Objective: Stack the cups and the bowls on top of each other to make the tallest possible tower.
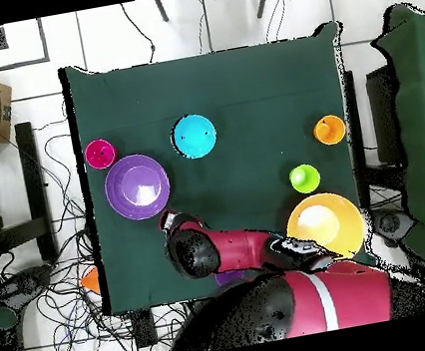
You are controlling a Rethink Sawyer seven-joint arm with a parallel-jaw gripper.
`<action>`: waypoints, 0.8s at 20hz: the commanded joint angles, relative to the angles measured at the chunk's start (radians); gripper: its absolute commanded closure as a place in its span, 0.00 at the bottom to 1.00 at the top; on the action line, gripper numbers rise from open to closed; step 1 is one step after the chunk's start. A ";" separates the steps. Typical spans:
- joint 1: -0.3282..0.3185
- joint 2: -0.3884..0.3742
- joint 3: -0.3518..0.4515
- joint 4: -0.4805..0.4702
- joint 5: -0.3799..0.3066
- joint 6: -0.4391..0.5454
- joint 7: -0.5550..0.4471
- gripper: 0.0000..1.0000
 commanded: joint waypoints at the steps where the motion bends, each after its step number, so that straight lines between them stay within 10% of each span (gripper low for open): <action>1: -0.022 -0.018 0.098 0.024 0.048 -0.015 0.229 0.00; 16: -0.044 -0.021 0.126 0.025 0.057 -0.032 0.261 0.00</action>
